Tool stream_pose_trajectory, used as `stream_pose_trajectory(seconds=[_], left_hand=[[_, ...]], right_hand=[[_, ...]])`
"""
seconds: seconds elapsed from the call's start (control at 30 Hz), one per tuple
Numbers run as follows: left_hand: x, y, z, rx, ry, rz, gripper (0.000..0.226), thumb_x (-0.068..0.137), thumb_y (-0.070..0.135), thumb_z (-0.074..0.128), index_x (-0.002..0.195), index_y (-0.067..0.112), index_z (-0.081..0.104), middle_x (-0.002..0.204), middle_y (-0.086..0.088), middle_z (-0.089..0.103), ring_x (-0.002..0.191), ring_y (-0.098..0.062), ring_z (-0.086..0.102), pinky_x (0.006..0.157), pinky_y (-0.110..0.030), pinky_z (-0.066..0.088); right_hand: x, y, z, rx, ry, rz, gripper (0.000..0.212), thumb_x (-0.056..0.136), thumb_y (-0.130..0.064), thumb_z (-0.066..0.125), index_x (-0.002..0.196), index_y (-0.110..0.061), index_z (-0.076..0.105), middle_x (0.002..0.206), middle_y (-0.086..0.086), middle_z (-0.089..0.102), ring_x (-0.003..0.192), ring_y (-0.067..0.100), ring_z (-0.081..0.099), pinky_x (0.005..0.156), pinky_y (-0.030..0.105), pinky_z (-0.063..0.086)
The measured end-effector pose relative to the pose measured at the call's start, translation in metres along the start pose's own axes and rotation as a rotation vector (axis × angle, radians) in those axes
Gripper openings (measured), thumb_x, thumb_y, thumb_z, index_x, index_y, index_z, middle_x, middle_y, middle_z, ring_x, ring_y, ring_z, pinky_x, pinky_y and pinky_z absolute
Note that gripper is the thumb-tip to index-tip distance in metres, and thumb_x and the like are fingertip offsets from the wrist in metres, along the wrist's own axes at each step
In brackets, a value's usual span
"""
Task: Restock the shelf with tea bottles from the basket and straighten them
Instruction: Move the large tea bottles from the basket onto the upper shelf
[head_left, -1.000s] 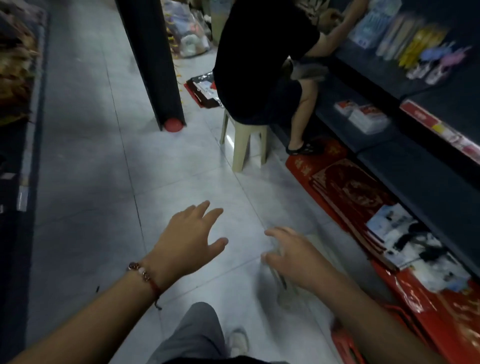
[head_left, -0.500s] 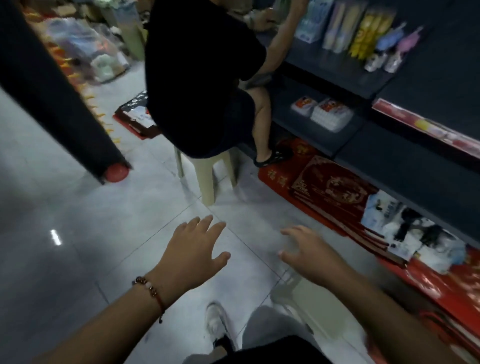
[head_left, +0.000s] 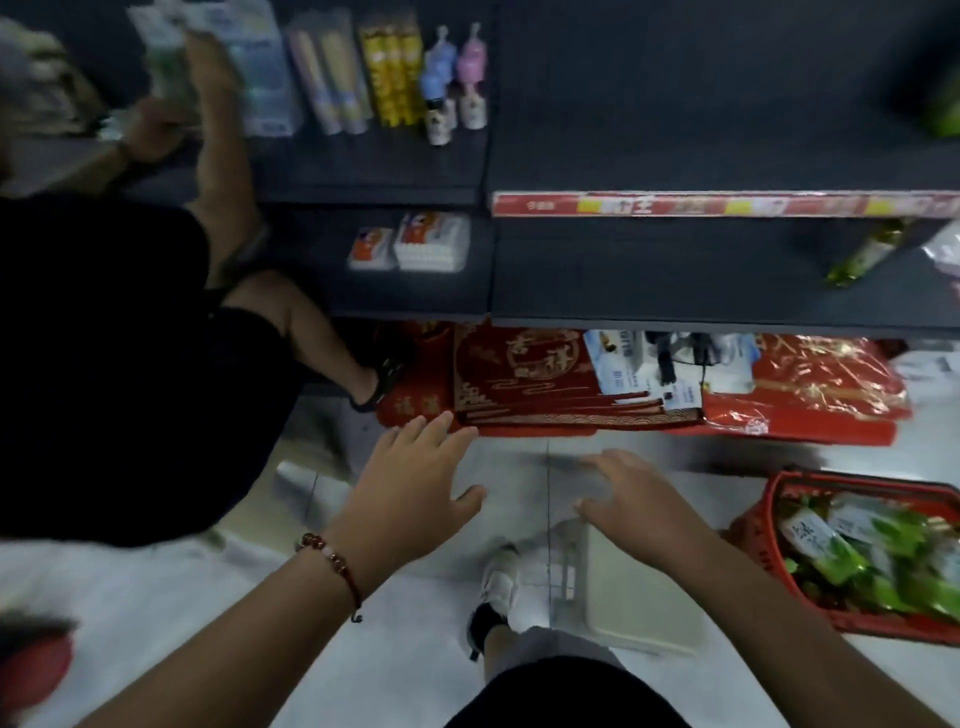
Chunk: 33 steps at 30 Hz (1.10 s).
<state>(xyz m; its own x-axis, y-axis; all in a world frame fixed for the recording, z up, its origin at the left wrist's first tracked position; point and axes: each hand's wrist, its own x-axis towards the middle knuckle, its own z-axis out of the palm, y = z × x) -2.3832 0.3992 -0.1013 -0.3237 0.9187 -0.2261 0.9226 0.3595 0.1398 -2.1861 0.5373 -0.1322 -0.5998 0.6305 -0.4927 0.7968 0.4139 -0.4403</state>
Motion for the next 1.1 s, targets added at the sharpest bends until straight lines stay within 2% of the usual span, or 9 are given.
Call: stream_pose_trajectory(seconds=[0.17,0.27,0.37,0.5,0.63,0.73,0.9,1.1], left_hand=[[0.106,0.003,-0.024,0.067,-0.052,0.192,0.069,0.09,0.057,0.041,0.15,0.03,0.018,0.159,0.001,0.018,0.145,-0.022,0.017,0.119,-0.041,0.016],[0.161,0.013,-0.035,0.112,-0.073,0.308,0.07,0.09,0.056,0.041,0.15,0.031,0.017,0.159,-0.001,0.016,0.145,-0.025,0.016,0.119,-0.043,0.016],[0.203,0.029,-0.04,0.117,-0.088,0.425,0.071,0.088,0.06,0.04,0.149,0.029,0.022,0.157,-0.002,0.02,0.141,-0.023,0.025,0.115,-0.04,0.023],[0.257,0.058,-0.042,0.108,-0.105,0.571,0.073,0.082,0.065,0.044,0.145,0.028,0.033,0.154,-0.004,0.03,0.134,-0.026,0.037,0.108,-0.042,0.031],[0.307,0.086,-0.04,0.15,-0.178,0.788,0.073,0.085,0.064,0.042,0.147,0.03,0.024,0.155,-0.002,0.024,0.139,-0.024,0.027,0.112,-0.041,0.024],[0.341,0.11,-0.043,0.151,-0.178,0.965,0.071,0.085,0.059,0.047,0.146,0.028,0.028,0.15,-0.003,0.032,0.134,-0.025,0.034,0.108,-0.041,0.031],[0.374,0.158,-0.045,0.187,-0.21,1.149,0.072,0.086,0.059,0.043,0.149,0.029,0.024,0.155,0.0,0.022,0.139,-0.022,0.027,0.113,-0.039,0.026],[0.371,0.228,-0.043,0.254,-0.229,1.326,0.072,0.087,0.057,0.045,0.149,0.027,0.023,0.157,-0.003,0.021,0.141,-0.023,0.023,0.113,-0.04,0.023]], right_hand=[[0.046,0.002,-0.032,0.077,0.036,0.111,0.055,0.089,-0.034,0.061,0.141,-0.024,0.048,0.143,-0.001,0.049,0.131,0.018,0.043,0.11,0.033,0.036],[0.069,0.002,-0.056,0.094,0.096,0.166,0.057,0.089,-0.032,0.062,0.143,-0.023,0.045,0.147,-0.001,0.045,0.136,0.02,0.039,0.113,0.033,0.032],[0.081,0.006,-0.076,0.156,0.194,0.225,0.059,0.09,-0.029,0.061,0.146,-0.025,0.04,0.151,-0.002,0.04,0.141,0.019,0.033,0.117,0.035,0.027],[0.091,0.024,-0.091,0.212,0.259,0.381,0.065,0.093,-0.035,0.057,0.152,-0.026,0.031,0.157,-0.002,0.033,0.145,0.02,0.029,0.119,0.036,0.022],[0.098,0.038,-0.099,0.259,0.305,0.548,0.068,0.094,-0.041,0.056,0.154,-0.026,0.028,0.158,-0.001,0.03,0.146,0.022,0.027,0.118,0.035,0.021],[0.104,0.04,-0.105,0.321,0.381,0.667,0.067,0.095,-0.042,0.057,0.154,-0.026,0.029,0.159,-0.002,0.028,0.147,0.021,0.024,0.119,0.035,0.021],[0.097,0.052,-0.114,0.376,0.478,0.835,0.069,0.092,-0.047,0.058,0.152,-0.027,0.032,0.157,-0.004,0.033,0.144,0.021,0.031,0.118,0.041,0.028],[0.063,0.087,-0.112,0.41,0.572,0.997,0.067,0.092,-0.045,0.057,0.152,-0.024,0.034,0.155,-0.001,0.036,0.142,0.023,0.033,0.117,0.039,0.027]])
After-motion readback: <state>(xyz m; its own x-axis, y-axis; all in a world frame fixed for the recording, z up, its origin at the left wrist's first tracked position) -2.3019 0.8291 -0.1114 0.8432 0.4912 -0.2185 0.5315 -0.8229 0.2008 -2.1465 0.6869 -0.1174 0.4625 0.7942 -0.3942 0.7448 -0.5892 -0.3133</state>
